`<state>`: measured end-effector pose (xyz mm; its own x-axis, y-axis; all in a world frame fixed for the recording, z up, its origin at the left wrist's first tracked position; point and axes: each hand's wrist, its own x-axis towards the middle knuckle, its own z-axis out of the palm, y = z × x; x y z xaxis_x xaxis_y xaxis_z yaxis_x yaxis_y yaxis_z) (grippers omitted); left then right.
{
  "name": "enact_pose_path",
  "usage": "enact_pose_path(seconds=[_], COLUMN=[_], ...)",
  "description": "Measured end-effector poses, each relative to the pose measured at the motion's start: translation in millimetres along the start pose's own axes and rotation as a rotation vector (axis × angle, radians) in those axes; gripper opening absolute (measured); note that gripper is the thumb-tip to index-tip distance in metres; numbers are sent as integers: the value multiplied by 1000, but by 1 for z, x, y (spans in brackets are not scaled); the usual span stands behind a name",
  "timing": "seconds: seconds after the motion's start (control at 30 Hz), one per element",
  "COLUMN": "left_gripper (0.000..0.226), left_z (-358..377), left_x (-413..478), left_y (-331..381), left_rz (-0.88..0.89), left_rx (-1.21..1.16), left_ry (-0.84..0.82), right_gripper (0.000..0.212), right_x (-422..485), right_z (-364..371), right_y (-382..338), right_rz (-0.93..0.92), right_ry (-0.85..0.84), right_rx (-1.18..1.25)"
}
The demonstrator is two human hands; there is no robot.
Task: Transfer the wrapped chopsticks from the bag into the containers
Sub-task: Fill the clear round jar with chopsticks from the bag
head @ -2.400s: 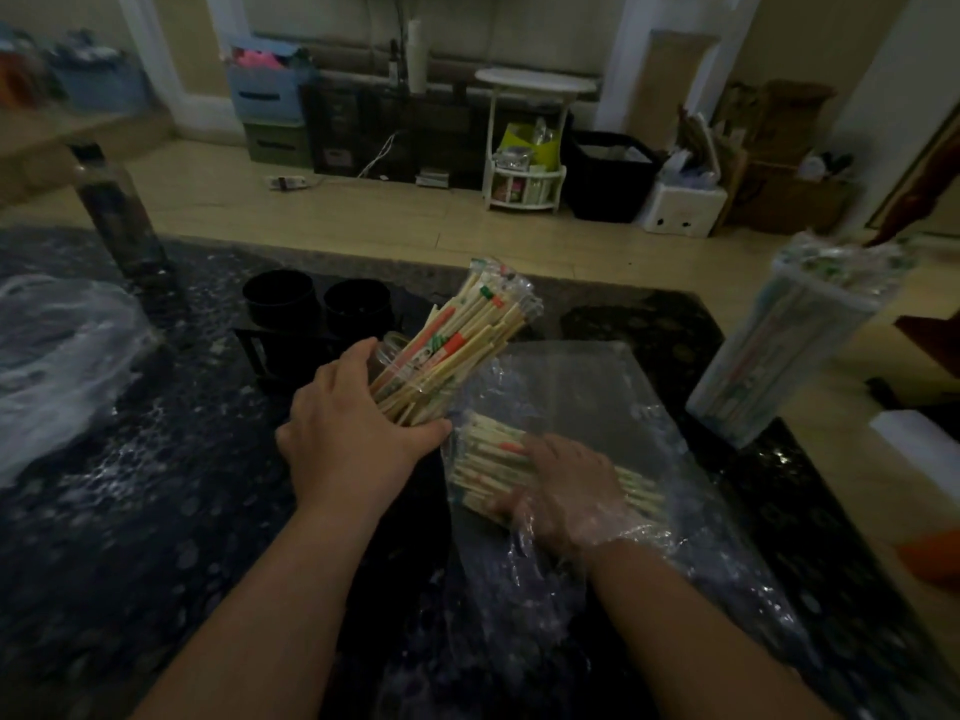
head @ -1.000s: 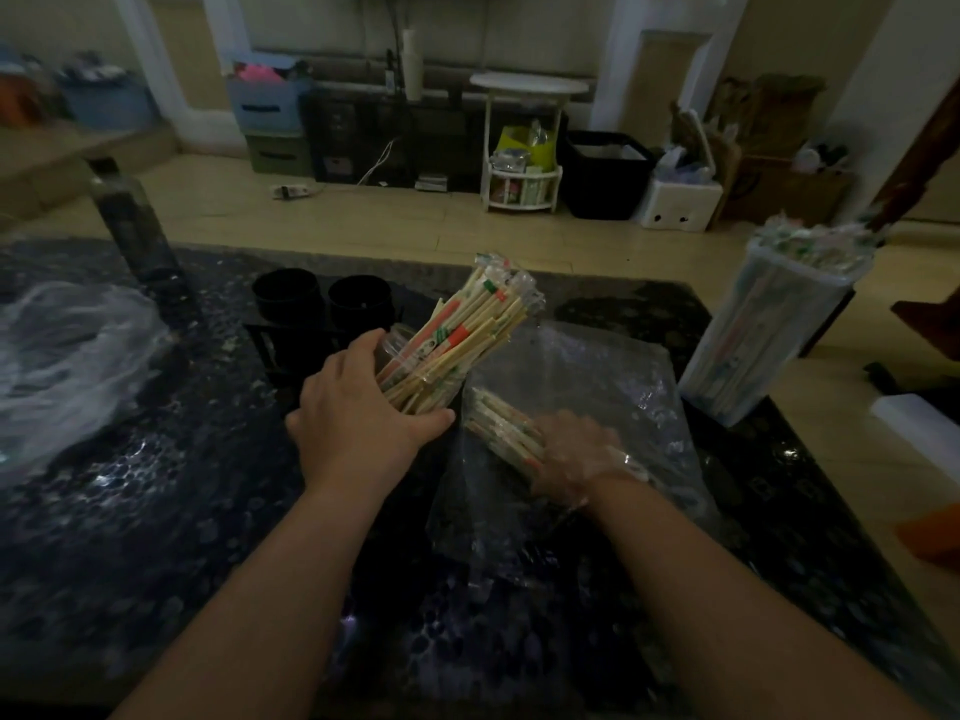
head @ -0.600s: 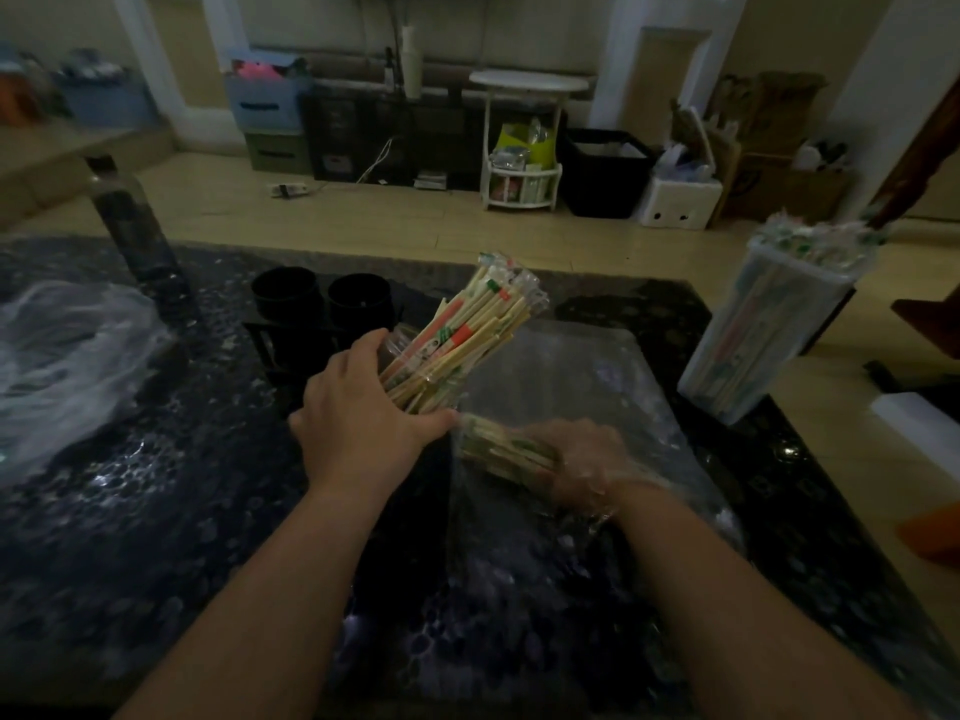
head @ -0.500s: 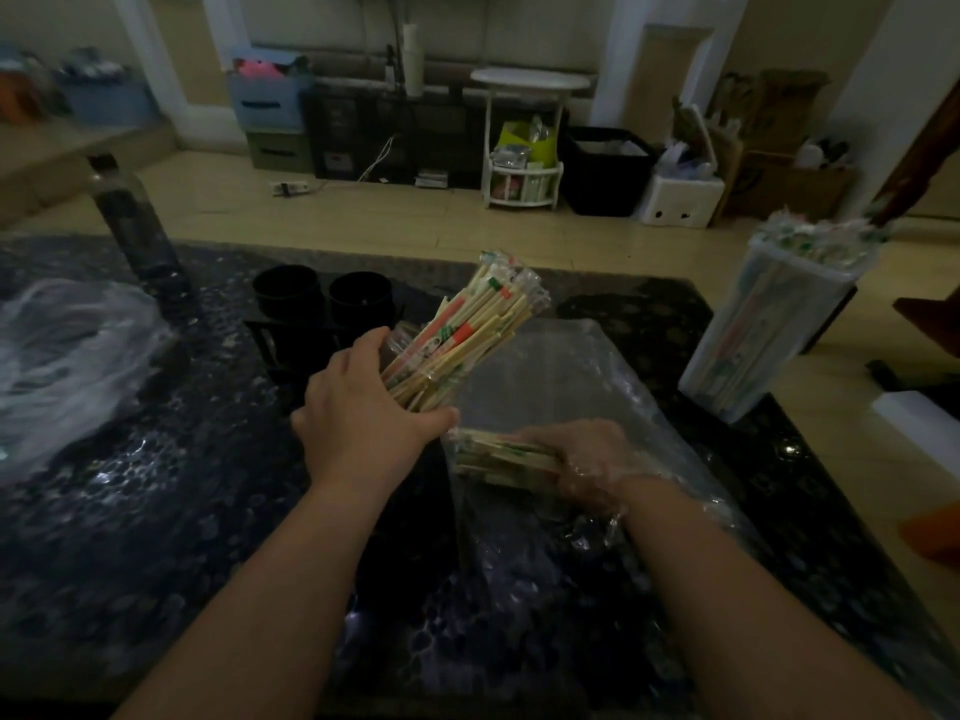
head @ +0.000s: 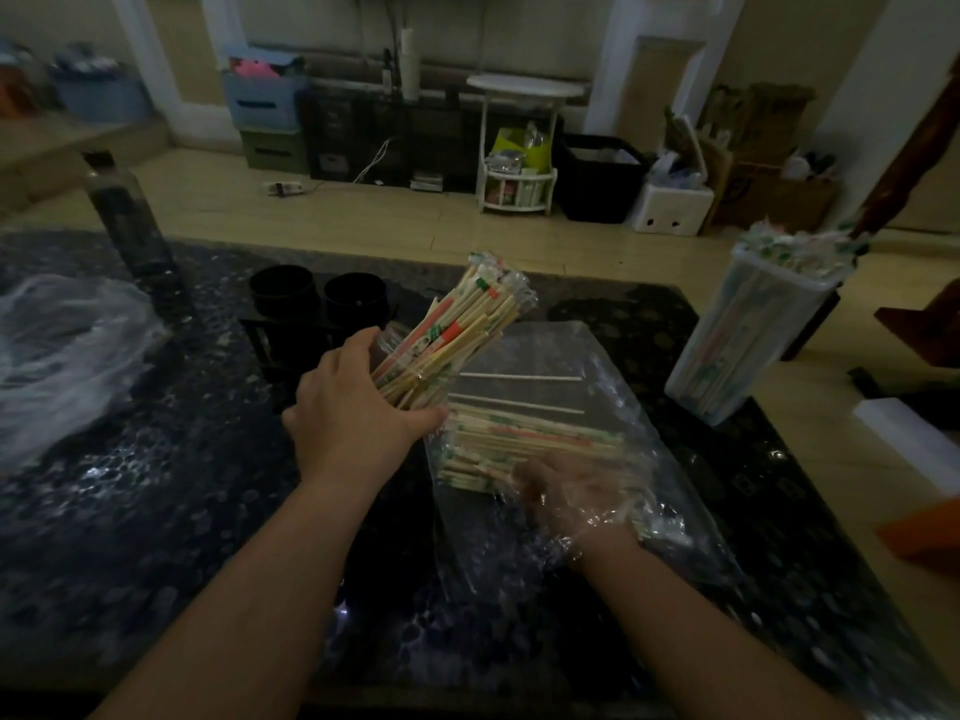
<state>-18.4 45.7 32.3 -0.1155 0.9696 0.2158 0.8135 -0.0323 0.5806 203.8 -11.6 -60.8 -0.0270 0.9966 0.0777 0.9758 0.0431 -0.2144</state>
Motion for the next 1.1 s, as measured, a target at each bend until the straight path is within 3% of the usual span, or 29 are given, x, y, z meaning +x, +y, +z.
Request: enact_pose_path(seconds=[0.13, 0.23, 0.3, 0.43, 0.8, 1.1], left_gripper=[104, 104, 104, 104, 104, 104], left_z=[1, 2, 3, 4, -3, -17], left_x=[-1, -1, -2, -3, -9, -21], left_y=[0, -1, -1, 1, -4, -11], left_rz=[7, 12, 13, 14, 17, 25], left_rx=[8, 6, 13, 17, 30, 31], left_ry=[7, 9, 6, -8, -17, -5], right_gripper=[7, 19, 5, 12, 28, 22], right_x=[-2, 5, 4, 1, -4, -5], right_z=[12, 22, 16, 4, 4, 3], right_y=[3, 4, 1, -7, -22, -29], right_rz=[73, 96, 92, 14, 94, 133], right_ry=[65, -8, -22, 78, -54, -117], right_rx=[-7, 33, 58, 8, -23, -5])
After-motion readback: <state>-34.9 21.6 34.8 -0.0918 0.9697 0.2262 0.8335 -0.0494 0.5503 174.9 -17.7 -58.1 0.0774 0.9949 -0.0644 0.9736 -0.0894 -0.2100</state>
